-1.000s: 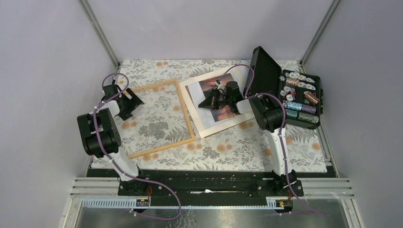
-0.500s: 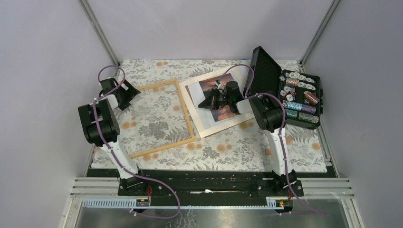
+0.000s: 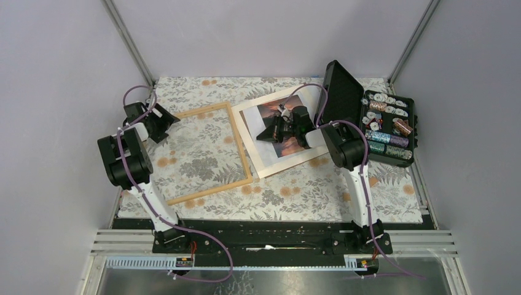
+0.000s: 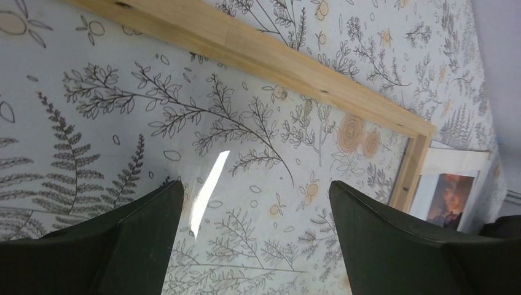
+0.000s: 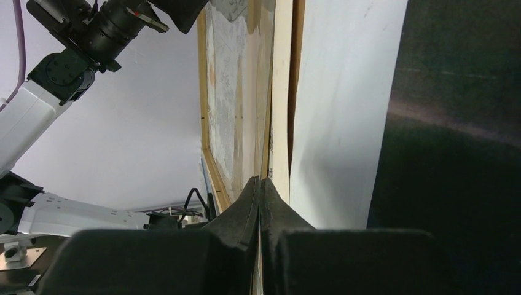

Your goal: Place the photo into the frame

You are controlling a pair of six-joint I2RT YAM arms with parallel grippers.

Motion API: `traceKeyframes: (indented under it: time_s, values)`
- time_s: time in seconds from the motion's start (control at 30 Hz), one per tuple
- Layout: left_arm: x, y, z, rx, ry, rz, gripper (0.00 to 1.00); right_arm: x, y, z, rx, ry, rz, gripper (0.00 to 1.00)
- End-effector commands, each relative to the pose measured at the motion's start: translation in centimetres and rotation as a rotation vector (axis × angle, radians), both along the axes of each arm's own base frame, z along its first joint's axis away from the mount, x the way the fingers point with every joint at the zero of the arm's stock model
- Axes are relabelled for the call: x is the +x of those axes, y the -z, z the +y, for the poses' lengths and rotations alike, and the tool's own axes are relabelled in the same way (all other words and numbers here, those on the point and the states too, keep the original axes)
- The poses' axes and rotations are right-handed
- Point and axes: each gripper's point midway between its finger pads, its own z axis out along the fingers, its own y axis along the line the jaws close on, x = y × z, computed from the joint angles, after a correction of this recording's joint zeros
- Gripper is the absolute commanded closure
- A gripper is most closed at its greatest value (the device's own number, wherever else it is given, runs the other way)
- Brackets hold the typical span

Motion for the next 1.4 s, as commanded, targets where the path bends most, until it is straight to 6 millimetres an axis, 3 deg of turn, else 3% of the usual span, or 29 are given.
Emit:
traceKeyframes:
  time_s: [0.0, 0.4, 0.67, 0.83, 1.0, 1.17, 1.27, 1.37]
  values:
    - [-0.6, -3.6, -1.3, -0.095, 0.032, -0.071, 0.10, 0.6, -0.4, -0.1, 0.033, -0.019, -0.007, 1.00]
    - [-3.0, -4.9, 1.7, -0.146, -0.064, -0.078, 0.12, -0.6, -1.4, 2.2, 0.031, -0.048, -0.018, 1.00]
    - [-3.7, -4.6, 2.8, -0.163, -0.109, -0.063, 0.13, -1.5, -2.6, 4.1, 0.049, -0.055, 0.016, 1.00]
    - [-3.6, -4.5, 4.5, -0.074, -0.145, -0.053, 0.01, -1.1, -1.7, 3.3, 0.049, -0.024, 0.070, 1.00]
    - [-1.8, -3.7, 5.7, -0.035, -0.143, -0.079, 0.01, -0.5, -1.3, 1.9, 0.060, -0.018, 0.082, 1.00]
    - [1.5, -2.9, 5.2, -0.049, -0.114, -0.179, 0.01, -0.4, -1.6, 1.9, 0.081, -0.032, 0.069, 1.00]
    - [3.0, -1.7, 4.7, -0.007, -0.087, -0.150, 0.01, -0.5, -1.9, 2.0, 0.083, -0.040, 0.059, 1.00]
    - [3.5, -0.6, 4.5, -0.008, -0.071, -0.138, 0.01, -0.5, -1.9, 2.0, 0.084, -0.041, 0.055, 1.00]
